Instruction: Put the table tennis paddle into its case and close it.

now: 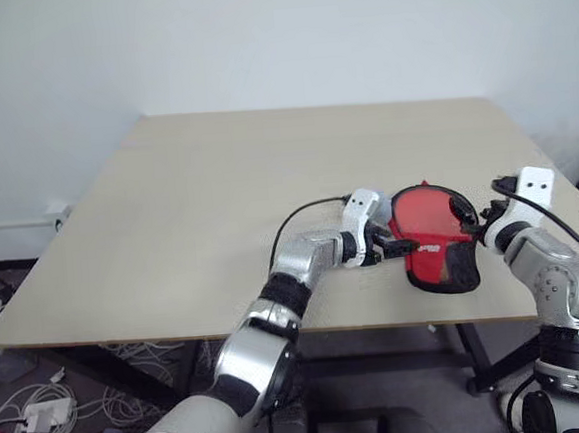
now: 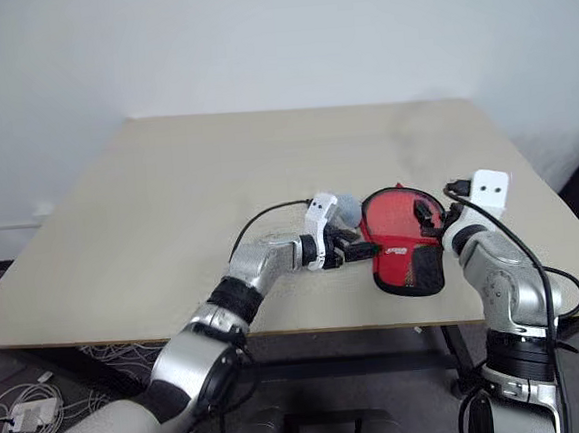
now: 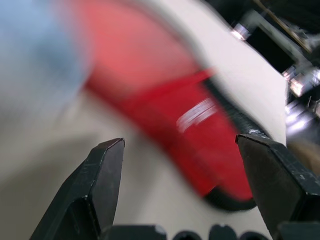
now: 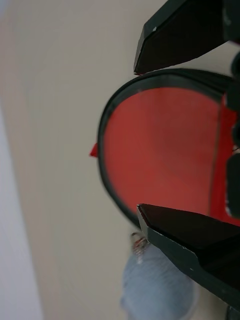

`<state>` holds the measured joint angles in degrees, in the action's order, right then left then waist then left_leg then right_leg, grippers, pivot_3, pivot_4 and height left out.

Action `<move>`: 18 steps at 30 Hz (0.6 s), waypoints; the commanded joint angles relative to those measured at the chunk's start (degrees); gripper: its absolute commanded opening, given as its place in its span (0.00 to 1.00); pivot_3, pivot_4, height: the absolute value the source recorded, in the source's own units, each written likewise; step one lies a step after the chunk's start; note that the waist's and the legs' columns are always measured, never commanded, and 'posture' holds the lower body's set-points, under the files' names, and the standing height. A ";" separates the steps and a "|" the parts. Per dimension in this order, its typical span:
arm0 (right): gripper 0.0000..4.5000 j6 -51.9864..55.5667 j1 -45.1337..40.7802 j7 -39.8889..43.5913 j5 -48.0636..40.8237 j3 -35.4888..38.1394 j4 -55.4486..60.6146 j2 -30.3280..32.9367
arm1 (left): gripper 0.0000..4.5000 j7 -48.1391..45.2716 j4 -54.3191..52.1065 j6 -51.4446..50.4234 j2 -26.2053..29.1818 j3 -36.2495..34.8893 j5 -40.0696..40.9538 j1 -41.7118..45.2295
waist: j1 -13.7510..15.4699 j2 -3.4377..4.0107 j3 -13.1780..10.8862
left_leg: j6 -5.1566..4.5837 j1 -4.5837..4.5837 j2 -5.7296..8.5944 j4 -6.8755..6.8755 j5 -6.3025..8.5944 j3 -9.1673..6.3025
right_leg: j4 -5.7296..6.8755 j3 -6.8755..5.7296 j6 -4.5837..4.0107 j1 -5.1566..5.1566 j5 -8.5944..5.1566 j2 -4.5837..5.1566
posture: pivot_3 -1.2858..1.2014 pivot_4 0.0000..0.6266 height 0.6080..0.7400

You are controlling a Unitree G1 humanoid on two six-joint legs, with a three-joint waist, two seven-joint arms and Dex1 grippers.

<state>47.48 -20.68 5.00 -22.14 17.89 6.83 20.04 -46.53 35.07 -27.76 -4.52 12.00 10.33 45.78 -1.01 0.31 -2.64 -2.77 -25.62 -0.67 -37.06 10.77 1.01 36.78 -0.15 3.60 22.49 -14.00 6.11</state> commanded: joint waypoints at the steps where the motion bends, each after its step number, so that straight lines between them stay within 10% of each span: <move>1: 0.99 -0.13 -1.39 -0.08 0.66 -0.20 0.11 0.40 | 0.84 -4.09 -13.66 1.45 7.42 2.30 -1.56 -4.13 | -0.57 0.02 -0.01 | 0.03 0.02 -0.02 0.08 -0.06 0.06 | 0.02 0.06 0.00 0.05 0.00 -0.08 | 0.52 0.00 0.82; 11: 0.99 4.62 -1.51 3.11 1.62 -9.82 0.55 -1.64 | 0.84 -16.36 -34.19 -0.42 31.84 -2.16 4.22 -17.16 | -0.98 0.07 -0.02 | 0.15 0.13 -0.07 -0.03 -0.09 -0.04 | 0.04 0.07 -0.10 0.05 0.06 -0.22 | 0.52 0.00 0.82; 18: 0.99 9.10 -0.27 4.44 3.20 -16.84 5.61 -0.82 | 0.84 -12.66 -30.86 3.35 32.99 -1.50 0.91 -17.47 | 0.02 0.06 -0.03 | 0.15 0.12 -0.06 -0.11 -0.09 -0.07 | 0.03 0.02 -0.12 0.03 0.11 -0.12 | 0.52 0.00 0.82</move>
<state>55.70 -20.68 9.06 -19.54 1.45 9.25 18.43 -60.16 4.34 -26.24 28.63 10.57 11.86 27.15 -0.99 0.37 -2.67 -2.62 -25.51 -0.74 -37.17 10.68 0.94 36.81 -0.13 3.49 22.54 -13.87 5.99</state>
